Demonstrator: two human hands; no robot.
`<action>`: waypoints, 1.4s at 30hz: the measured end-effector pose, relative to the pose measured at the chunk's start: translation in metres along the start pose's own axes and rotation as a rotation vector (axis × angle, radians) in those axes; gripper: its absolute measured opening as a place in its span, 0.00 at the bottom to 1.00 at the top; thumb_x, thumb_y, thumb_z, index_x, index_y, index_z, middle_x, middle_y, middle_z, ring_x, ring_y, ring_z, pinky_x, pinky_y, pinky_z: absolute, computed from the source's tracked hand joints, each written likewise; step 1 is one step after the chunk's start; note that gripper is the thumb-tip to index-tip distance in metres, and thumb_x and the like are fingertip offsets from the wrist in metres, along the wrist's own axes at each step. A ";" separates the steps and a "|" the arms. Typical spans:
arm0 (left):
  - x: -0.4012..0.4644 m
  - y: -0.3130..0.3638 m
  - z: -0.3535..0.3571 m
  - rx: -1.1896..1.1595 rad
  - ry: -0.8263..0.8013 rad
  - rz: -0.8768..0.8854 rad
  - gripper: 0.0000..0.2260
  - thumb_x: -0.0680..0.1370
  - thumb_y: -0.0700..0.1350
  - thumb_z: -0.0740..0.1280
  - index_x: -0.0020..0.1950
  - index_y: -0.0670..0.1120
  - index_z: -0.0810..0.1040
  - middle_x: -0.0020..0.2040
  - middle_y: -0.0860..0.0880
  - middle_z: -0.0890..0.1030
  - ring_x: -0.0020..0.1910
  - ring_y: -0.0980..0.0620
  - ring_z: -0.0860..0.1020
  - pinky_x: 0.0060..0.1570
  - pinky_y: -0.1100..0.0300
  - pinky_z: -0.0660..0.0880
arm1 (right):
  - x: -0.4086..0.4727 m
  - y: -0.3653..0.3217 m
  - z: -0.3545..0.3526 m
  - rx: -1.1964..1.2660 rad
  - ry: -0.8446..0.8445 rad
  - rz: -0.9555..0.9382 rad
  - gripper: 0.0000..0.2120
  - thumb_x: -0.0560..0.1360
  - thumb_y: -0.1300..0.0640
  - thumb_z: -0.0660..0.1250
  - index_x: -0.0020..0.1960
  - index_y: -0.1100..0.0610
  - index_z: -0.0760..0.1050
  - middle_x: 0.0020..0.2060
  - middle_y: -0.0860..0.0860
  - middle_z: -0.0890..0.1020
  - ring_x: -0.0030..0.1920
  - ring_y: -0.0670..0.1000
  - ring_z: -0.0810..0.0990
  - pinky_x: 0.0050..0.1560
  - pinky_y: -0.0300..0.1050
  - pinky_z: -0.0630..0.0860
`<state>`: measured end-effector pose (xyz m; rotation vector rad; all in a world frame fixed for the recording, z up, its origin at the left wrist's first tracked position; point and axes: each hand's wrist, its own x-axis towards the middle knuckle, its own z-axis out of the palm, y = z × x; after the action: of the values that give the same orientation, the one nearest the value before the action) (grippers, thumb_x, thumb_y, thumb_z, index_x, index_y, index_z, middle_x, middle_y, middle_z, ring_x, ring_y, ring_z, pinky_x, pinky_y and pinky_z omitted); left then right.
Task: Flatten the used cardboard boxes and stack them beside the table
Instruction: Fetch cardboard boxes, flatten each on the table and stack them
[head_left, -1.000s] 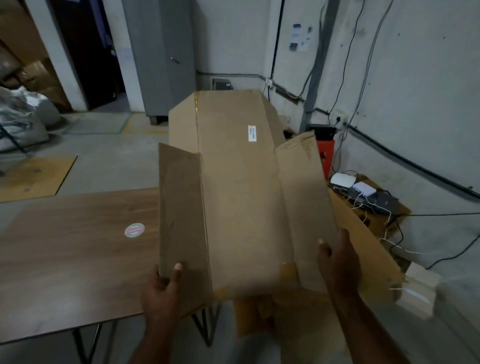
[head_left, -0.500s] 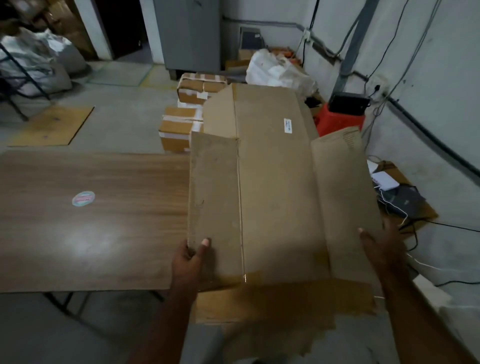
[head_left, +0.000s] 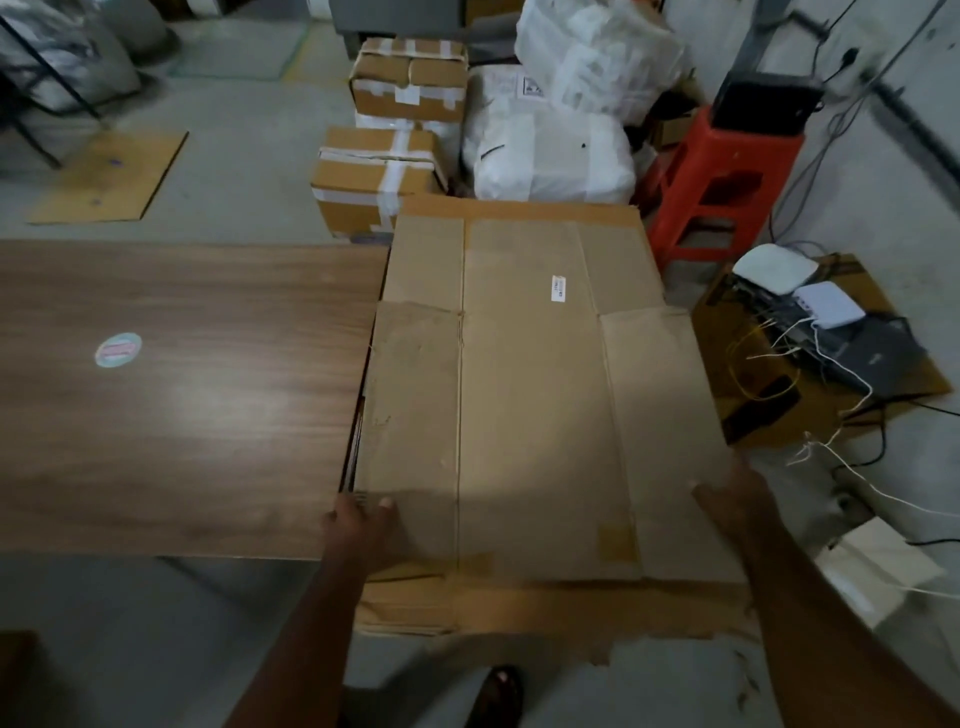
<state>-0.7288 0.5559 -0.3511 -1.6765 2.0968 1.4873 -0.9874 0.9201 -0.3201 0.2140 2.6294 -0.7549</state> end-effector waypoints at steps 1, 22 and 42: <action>0.002 -0.001 -0.001 -0.018 -0.007 0.001 0.31 0.76 0.60 0.70 0.68 0.41 0.69 0.64 0.35 0.71 0.61 0.33 0.75 0.55 0.40 0.78 | 0.002 0.002 0.002 0.003 -0.008 -0.001 0.31 0.77 0.60 0.73 0.75 0.62 0.66 0.67 0.66 0.76 0.65 0.68 0.76 0.62 0.57 0.73; 0.007 0.000 0.000 0.353 0.101 0.156 0.22 0.82 0.48 0.67 0.71 0.42 0.66 0.59 0.30 0.77 0.58 0.29 0.76 0.51 0.42 0.73 | 0.004 0.016 0.017 -0.242 -0.145 0.072 0.46 0.73 0.41 0.77 0.81 0.57 0.58 0.77 0.64 0.61 0.74 0.70 0.64 0.72 0.62 0.67; -0.058 0.011 -0.059 0.412 0.349 0.719 0.05 0.78 0.44 0.69 0.50 0.43 0.80 0.46 0.45 0.82 0.42 0.44 0.80 0.38 0.57 0.71 | -0.173 -0.155 0.127 -0.355 -0.165 -0.746 0.31 0.79 0.47 0.66 0.78 0.57 0.63 0.73 0.57 0.68 0.72 0.60 0.67 0.67 0.60 0.71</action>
<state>-0.6864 0.5549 -0.2797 -1.1384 3.1403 0.7643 -0.8263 0.7149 -0.2737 -0.9257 2.5999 -0.4602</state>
